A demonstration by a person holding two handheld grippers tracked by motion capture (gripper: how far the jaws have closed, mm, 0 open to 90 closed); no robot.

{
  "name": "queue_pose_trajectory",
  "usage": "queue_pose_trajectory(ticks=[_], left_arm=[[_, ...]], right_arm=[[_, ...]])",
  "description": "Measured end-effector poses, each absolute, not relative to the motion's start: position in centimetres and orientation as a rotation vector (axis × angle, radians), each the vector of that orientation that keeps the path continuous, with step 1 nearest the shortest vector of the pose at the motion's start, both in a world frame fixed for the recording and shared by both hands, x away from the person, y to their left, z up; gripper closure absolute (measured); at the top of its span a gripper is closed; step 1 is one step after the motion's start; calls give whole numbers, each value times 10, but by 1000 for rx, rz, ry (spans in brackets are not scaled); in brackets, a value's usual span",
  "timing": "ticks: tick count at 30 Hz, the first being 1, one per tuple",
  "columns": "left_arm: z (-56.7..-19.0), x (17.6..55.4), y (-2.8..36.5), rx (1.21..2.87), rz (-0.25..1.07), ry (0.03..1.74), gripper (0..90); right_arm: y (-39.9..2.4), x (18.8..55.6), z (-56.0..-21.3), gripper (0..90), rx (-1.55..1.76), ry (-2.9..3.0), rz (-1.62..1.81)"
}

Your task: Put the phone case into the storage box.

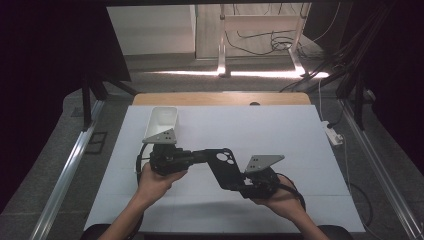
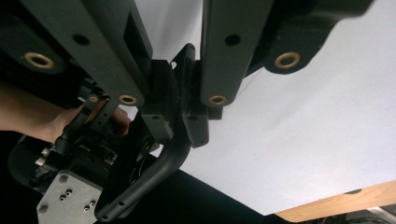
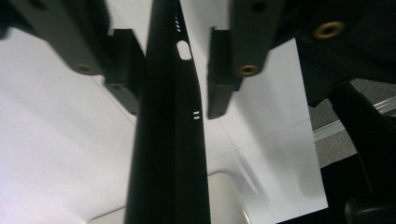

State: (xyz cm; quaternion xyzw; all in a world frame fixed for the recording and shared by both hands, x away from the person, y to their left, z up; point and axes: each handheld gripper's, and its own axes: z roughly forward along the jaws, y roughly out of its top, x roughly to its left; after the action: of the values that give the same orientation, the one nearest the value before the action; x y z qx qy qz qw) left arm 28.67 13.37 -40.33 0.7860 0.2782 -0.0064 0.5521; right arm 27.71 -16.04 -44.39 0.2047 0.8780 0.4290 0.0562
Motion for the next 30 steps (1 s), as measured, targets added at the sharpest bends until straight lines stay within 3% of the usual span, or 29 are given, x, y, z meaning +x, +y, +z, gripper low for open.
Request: queue_pose_trajectory(ticks=[16, 22, 30], left_arm=[[-399, 290, 143, 1906, 62, 664, 836], [-398, 294, 152, 1912, 80, 680, 835], [-400, 296, 162, 1914, 86, 703, 836]], right_arm=[[-173, 281, -442, 329, 741, 2619, 1251], [-181, 282, -441, 201, 783, 2586, 1246], [-199, 281, -445, 107, 860, 2561, 1236]])
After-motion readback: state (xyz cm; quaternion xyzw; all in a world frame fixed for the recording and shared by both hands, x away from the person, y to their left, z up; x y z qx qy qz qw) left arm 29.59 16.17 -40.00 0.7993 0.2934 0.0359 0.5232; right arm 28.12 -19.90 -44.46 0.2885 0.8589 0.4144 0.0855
